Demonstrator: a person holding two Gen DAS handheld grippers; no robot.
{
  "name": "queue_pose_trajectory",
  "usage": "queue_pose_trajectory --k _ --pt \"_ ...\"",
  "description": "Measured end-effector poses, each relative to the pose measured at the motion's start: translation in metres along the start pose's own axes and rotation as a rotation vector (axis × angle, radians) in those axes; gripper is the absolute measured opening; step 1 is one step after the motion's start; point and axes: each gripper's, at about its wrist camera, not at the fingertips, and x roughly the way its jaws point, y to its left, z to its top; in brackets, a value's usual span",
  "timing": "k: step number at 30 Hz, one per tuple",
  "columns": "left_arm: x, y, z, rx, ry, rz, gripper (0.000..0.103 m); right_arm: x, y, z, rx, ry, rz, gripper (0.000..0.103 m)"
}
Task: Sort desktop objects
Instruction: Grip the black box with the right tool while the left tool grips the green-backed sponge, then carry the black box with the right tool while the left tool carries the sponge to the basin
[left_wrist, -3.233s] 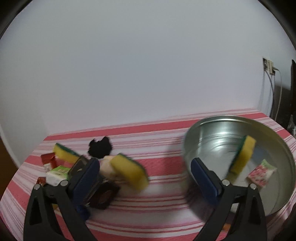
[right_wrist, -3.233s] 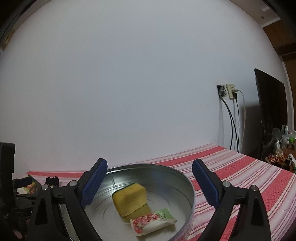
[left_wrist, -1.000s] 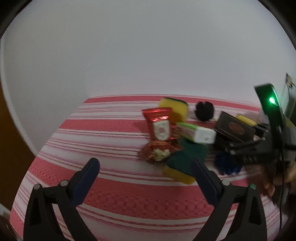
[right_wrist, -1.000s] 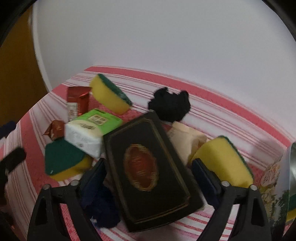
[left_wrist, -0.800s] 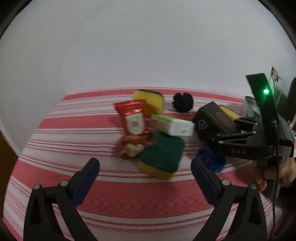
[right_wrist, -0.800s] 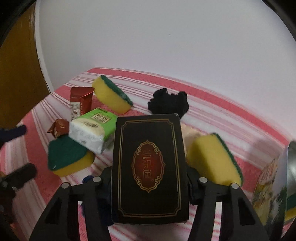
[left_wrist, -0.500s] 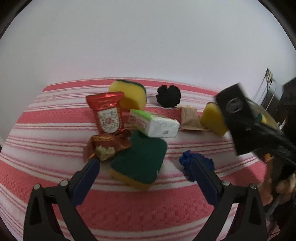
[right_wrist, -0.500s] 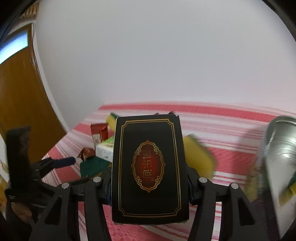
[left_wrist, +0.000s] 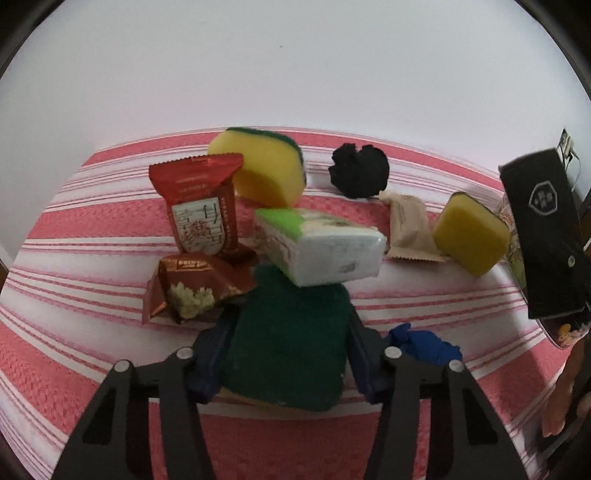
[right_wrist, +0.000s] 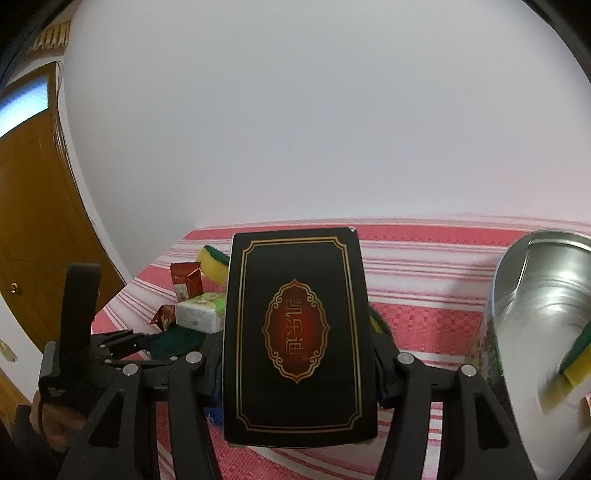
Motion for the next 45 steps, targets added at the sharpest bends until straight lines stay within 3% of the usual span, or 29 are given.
queue_pose_trajectory --k 4,8,11,14,24,34,45 --pt "-0.014 0.006 -0.008 -0.086 -0.043 -0.017 0.054 -0.002 0.000 0.002 -0.011 -0.030 -0.011 0.059" --pt "-0.054 -0.004 -0.021 -0.095 -0.214 0.038 0.054 -0.009 0.000 0.001 -0.020 -0.072 -0.028 0.059" --pt "-0.073 -0.017 -0.029 -0.103 -0.302 0.029 0.054 -0.015 0.004 0.007 -0.028 -0.093 -0.040 0.059" --pt "-0.080 -0.032 -0.028 -0.088 -0.353 0.077 0.054 -0.018 0.005 0.006 -0.031 -0.115 -0.050 0.059" --pt "-0.067 -0.045 -0.025 -0.116 -0.325 0.158 0.054 -0.030 0.005 0.001 -0.066 -0.153 -0.115 0.060" --pt "-0.072 -0.058 -0.032 -0.096 -0.331 0.175 0.054 -0.042 0.017 -0.012 -0.159 -0.176 -0.137 0.060" --pt "-0.080 -0.067 -0.039 -0.102 -0.322 0.162 0.054 -0.072 0.015 -0.021 -0.171 -0.185 -0.154 0.060"
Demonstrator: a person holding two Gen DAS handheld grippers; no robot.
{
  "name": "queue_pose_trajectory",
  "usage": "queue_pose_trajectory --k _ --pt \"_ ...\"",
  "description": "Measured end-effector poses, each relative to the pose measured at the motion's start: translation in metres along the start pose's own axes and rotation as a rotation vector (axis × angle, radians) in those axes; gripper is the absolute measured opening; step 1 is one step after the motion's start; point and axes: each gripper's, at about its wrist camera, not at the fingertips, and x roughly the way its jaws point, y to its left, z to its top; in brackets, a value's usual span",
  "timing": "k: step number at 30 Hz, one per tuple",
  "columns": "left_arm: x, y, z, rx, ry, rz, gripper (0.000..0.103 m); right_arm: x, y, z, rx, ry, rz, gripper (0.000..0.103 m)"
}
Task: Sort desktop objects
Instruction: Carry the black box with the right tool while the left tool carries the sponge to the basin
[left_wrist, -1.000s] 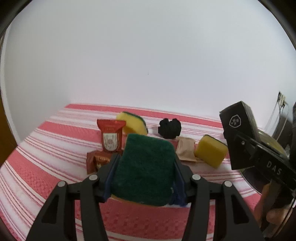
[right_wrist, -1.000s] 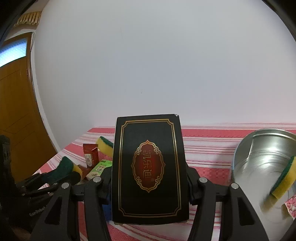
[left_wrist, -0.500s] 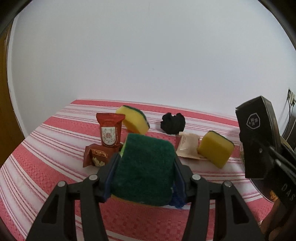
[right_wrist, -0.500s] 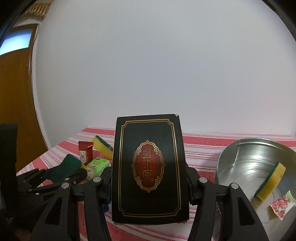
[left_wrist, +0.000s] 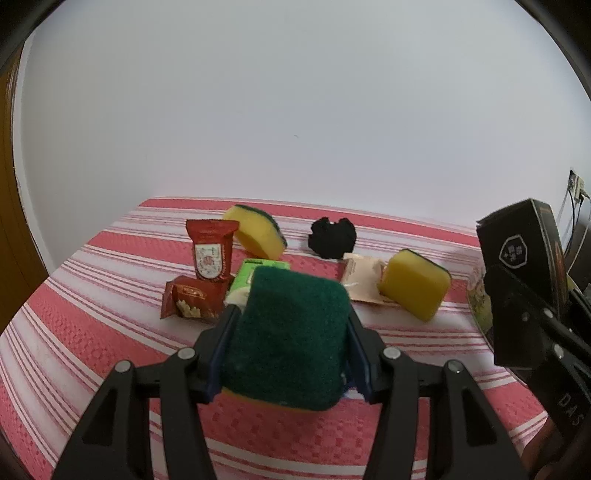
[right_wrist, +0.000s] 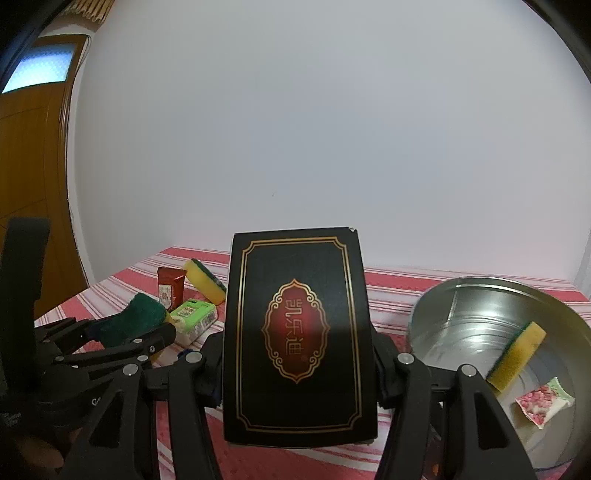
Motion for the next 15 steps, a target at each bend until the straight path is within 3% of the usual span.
queue_pose_trajectory --k 15 --pt "-0.011 -0.025 -0.006 0.019 0.017 -0.057 0.054 -0.049 -0.023 -0.003 0.041 0.015 -0.038 0.060"
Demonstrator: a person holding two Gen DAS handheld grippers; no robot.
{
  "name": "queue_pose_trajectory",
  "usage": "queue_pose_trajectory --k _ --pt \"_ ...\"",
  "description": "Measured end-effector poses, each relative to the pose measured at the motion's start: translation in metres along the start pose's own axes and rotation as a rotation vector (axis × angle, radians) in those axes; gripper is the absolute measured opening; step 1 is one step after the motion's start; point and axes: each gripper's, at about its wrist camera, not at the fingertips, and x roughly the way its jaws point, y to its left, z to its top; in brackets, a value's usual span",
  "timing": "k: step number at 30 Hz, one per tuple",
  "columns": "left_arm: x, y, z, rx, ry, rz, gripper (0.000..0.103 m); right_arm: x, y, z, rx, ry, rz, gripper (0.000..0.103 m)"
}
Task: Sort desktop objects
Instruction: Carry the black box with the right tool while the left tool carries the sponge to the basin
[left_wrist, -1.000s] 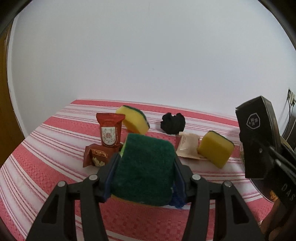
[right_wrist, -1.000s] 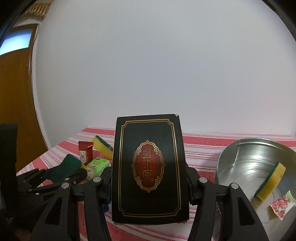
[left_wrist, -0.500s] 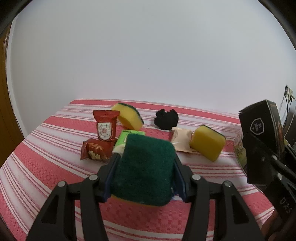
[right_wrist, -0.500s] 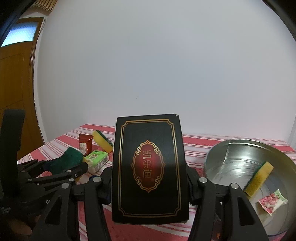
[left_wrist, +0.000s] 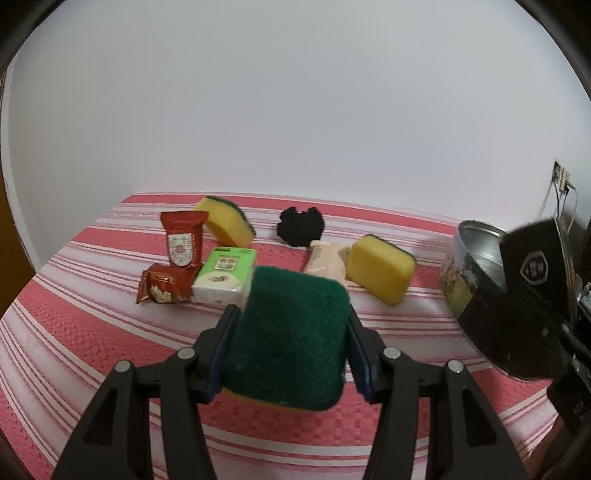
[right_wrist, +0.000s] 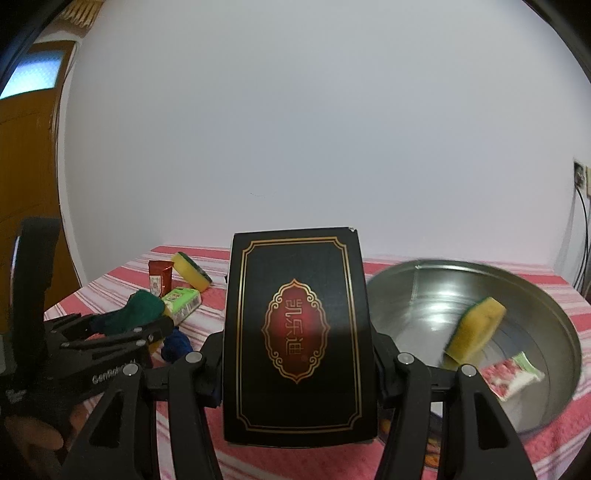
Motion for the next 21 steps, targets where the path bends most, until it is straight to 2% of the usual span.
queue_pose_trajectory --k 5,11,21 --pt "-0.003 -0.016 0.002 0.019 -0.007 -0.038 0.054 -0.021 -0.025 -0.004 0.014 0.001 -0.040 0.060" --pt "-0.008 -0.043 -0.001 0.045 -0.002 -0.141 0.054 -0.045 -0.056 -0.009 0.045 -0.023 -0.105 0.060" --pt "-0.021 -0.090 -0.003 0.121 -0.015 -0.270 0.054 -0.073 -0.123 -0.011 0.098 -0.027 -0.281 0.060"
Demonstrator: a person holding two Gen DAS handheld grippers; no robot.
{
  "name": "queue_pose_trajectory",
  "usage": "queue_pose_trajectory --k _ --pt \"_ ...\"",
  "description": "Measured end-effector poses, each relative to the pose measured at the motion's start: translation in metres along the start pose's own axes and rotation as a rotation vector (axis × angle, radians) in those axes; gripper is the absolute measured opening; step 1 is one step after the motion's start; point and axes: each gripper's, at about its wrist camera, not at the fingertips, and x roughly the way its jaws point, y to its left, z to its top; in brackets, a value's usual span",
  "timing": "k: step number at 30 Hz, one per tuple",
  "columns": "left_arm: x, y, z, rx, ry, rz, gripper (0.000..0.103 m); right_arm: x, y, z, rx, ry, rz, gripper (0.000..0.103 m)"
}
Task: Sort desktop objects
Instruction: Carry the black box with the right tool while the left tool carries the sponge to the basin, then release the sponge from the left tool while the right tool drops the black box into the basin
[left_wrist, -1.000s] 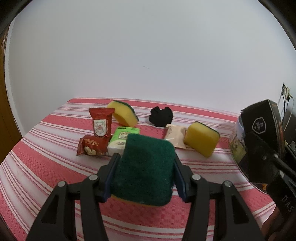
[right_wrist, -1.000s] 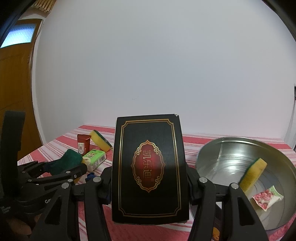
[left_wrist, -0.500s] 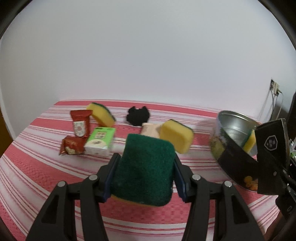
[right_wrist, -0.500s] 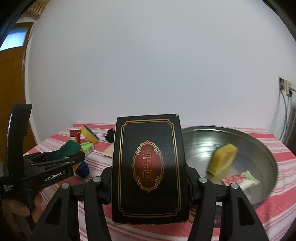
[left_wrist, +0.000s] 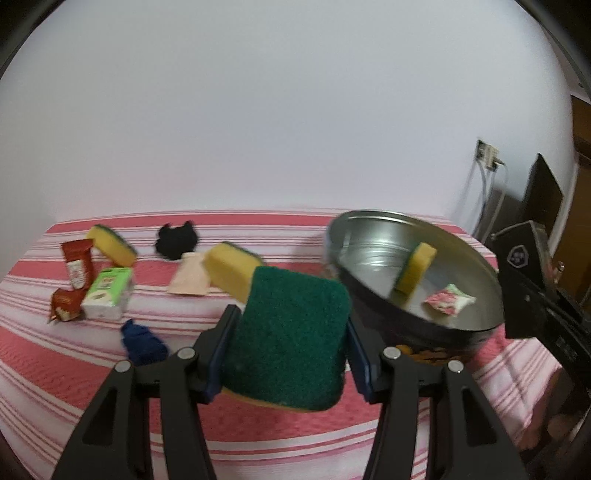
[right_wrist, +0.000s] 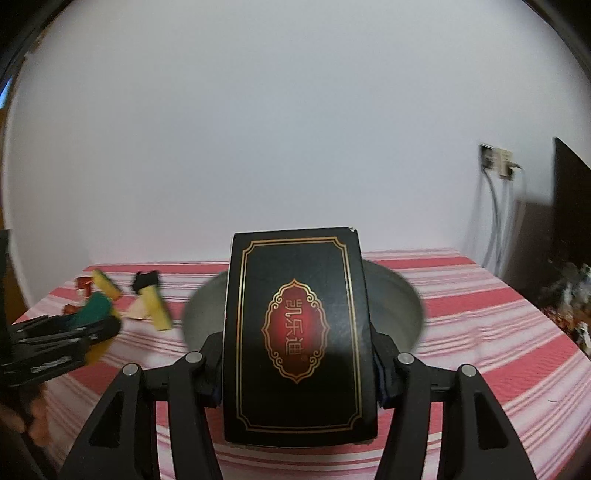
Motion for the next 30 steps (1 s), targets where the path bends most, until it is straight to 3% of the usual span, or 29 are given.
queue_pose_trajectory --k 5,16,20,24,30 --pt "0.005 -0.020 0.007 0.017 0.000 -0.054 0.054 0.006 -0.027 0.011 0.022 -0.013 -0.062 0.060" --pt "0.035 -0.078 0.036 0.093 -0.009 -0.074 0.055 0.041 -0.056 0.038 -0.026 -0.061 -0.106 0.060" --pt "0.057 -0.096 0.044 0.089 0.019 -0.083 0.055 0.076 -0.068 0.043 0.008 -0.004 -0.079 0.060" --pt "0.077 -0.109 0.047 0.121 0.034 -0.050 0.055 0.109 -0.074 0.041 0.024 0.042 -0.095 0.060" --pt "0.099 -0.115 0.047 0.137 0.066 -0.002 0.055 0.128 -0.079 0.035 0.054 0.059 -0.102 0.060"
